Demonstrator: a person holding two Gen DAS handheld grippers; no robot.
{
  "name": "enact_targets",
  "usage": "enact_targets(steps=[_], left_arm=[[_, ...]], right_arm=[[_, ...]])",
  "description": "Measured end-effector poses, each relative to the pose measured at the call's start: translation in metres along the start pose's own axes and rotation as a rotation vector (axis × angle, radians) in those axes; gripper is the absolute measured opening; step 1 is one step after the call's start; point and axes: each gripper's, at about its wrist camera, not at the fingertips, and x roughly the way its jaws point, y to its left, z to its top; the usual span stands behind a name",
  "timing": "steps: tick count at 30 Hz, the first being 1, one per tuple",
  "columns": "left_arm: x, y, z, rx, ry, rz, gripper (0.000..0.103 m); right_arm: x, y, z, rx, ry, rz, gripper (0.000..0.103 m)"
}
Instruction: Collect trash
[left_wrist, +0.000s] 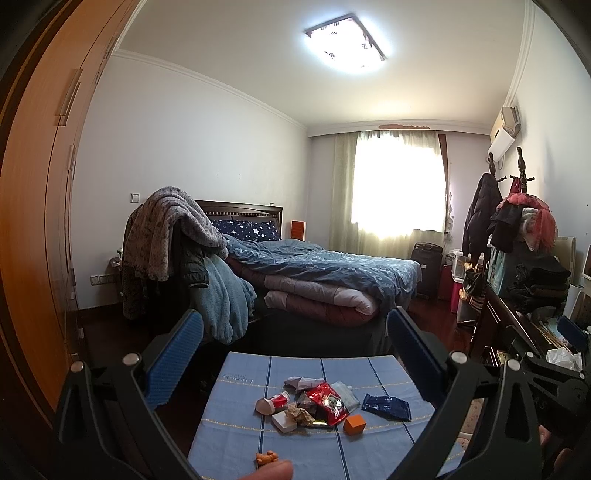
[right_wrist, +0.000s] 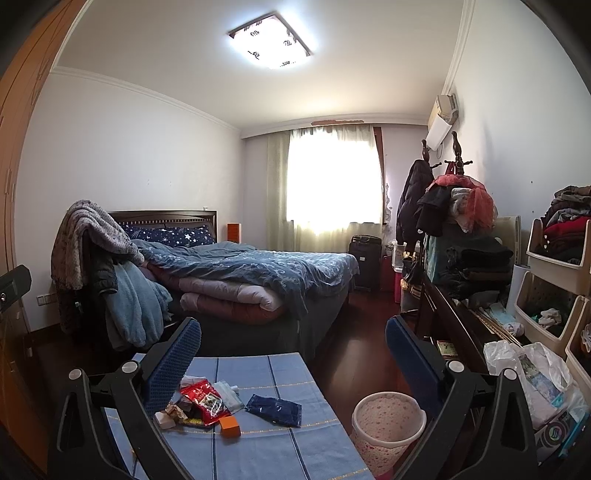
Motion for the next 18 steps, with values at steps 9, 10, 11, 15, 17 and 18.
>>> enact_targets(steps=[9,10,11,15,17,18], left_arm=[[-0.0001,-0.0008,-0.0011,0.0,0.0,-0.001,0.1],[-0.0003,-0.0008,-0.0009,0.001,0.0,-0.001,0.1],[-0.002,-0.0006,0.0019,0.002,-0.001,-0.002,0.1],[-0.0015,-0.0005,0.0023,0.002,0.001,-0.002,0.1],[-0.0018,-0.0006,0.0019,0.003,0.0,-0.001,0.1],[-0.0017,-0.0007,0.0018,0.003,0.0,-0.001,0.1]], right_arm=[[-0.0002,-0.001,0.0002,0.001,0.0,0.001,0.1],[-0.0002,-0.001,0.0002,0.002,0.0,0.0,0.1],[-0.0002,-0.0011,0.0002,0.002,0.0,0.0,0.1],[-0.0001,-0.0008,-0.0002,0.003,0.0,0.0,0.1],[-0.0001,-0.0005,-0.0007,0.003,0.0,0.001,0.1],[0.0,-0.0006,-0.0003,0.003,0.0,0.0,0.1]])
